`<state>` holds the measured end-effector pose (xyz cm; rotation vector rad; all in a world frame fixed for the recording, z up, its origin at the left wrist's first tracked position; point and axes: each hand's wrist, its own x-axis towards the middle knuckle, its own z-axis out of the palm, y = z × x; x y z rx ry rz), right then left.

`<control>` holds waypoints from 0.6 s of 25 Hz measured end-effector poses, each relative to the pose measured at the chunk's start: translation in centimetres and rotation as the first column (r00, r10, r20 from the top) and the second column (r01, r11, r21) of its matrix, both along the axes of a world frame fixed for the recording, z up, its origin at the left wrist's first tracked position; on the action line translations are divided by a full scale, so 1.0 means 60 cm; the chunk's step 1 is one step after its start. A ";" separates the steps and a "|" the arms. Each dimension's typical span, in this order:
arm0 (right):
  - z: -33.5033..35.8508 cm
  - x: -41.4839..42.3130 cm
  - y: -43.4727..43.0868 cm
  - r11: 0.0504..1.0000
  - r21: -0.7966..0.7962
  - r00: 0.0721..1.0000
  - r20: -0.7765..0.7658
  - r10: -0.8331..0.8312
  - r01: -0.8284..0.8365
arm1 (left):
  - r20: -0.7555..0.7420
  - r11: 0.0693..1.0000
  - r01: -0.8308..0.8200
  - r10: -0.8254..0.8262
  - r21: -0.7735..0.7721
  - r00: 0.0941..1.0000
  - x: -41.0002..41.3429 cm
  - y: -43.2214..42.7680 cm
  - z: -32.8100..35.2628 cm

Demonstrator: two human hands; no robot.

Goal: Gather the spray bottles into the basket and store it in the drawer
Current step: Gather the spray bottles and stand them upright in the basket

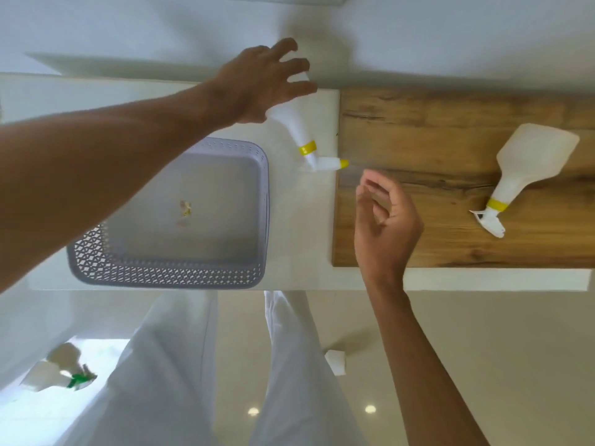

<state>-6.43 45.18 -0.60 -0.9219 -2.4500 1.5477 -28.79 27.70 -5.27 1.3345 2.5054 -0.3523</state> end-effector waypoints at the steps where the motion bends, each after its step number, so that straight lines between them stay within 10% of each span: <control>1: 0.014 0.009 0.000 0.998 -0.023 0.998 -0.012 -0.057 0.057 | 0.031 0.989 -0.122 0.119 0.085 0.992 0.011 -0.005 0.014; 6: 0.098 0.026 -0.057 0.941 -0.275 0.979 0.007 -0.203 0.197 | 0.315 0.574 -0.566 0.482 0.592 0.818 0.150 -0.062 0.083; 12: 0.142 0.039 -0.242 0.922 -0.332 0.980 -0.073 0.186 -0.200 | 0.786 0.168 -0.924 0.489 0.342 0.380 0.392 -0.191 0.127; 15: 0.127 0.087 -0.338 0.902 -0.253 0.936 -0.072 0.344 -0.351 | 0.828 0.126 -0.940 0.447 0.317 0.339 0.458 -0.306 0.107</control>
